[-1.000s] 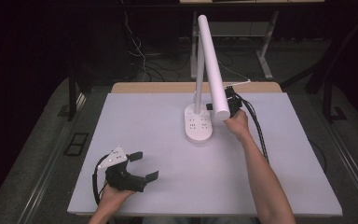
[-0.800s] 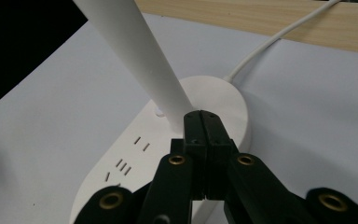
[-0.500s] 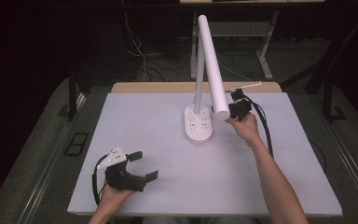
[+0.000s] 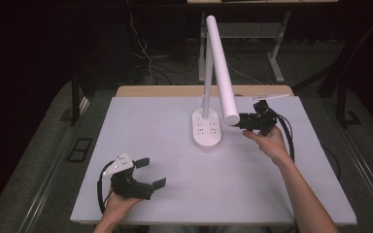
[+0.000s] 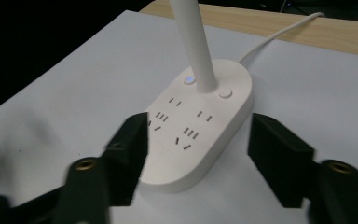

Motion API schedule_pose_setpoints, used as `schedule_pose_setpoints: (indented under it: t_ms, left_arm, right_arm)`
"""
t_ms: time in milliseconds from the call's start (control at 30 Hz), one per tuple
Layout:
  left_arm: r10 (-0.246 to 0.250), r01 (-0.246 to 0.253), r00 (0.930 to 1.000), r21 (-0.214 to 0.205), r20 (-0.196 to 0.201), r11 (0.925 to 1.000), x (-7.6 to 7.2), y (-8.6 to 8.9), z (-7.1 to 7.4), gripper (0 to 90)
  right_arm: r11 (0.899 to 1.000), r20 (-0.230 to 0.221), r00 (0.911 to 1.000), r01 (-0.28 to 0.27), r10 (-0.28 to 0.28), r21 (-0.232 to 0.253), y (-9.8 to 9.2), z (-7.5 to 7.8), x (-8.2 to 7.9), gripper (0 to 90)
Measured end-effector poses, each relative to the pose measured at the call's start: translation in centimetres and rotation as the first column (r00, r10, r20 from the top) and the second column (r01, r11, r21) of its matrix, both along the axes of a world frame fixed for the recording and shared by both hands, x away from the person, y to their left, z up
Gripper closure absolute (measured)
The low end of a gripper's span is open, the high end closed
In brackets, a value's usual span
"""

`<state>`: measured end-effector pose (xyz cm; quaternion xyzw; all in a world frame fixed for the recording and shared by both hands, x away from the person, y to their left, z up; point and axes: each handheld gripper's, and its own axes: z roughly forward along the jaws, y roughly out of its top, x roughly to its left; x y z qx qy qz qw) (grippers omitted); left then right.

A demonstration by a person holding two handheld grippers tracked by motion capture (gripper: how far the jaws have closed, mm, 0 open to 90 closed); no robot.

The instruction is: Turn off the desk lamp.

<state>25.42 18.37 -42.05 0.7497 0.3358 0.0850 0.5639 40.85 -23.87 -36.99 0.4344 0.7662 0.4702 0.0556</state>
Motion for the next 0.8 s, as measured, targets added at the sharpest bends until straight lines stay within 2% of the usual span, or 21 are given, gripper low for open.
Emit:
schedule_pose_setpoints:
  t_ms: [67, 100, 167, 200, 433, 800]
  left_arm:
    - [0.003, -0.003, 1.0, 0.0, -0.001, 1.0, 0.0, 0.0, 0.0, 0.0]
    - [0.003, -0.003, 1.0, 0.0, -0.001, 1.0, 0.0, 0.0, 0.0, 0.0]
    - [0.003, -0.003, 1.0, 0.002, 0.0, 1.0, 0.0, 0.0, 0.0, 0.0]
    - [0.003, -0.003, 1.0, 0.001, 0.001, 1.0, 0.0, 0.0, 0.0, 0.0]
    - [0.005, -0.005, 1.0, -0.002, 0.0, 1.0, -0.1, 0.0, 0.0, 0.0]
    - [0.001, -0.001, 1.0, 0.012, 0.002, 0.9999, -0.1, 0.0, 0.0, 0.0]
  right_arm:
    - [1.0, -0.003, 1.0, -0.008, 0.008, 0.001, -0.2, 0.0, -0.7, 16.4]
    - [1.0, -0.003, 0.9999, -0.016, 0.016, 0.001, -0.3, 0.0, -1.1, 11.6]
    - [1.0, -0.008, 0.9999, -0.014, 0.014, -0.006, -0.5, 0.0, -1.9, 8.1]
    - [1.0, -0.011, 0.9998, -0.014, 0.014, -0.005, -0.6, 0.0, -2.3, 0.1]
    - [1.0, -0.005, 1.0, -0.006, 0.006, 0.022, -1.9, -0.3, -5.2, 0.7]
    - [0.999, -0.004, 1.0, 0.0, 0.0, 0.033, -4.0, -1.4, -9.7, 0.7]
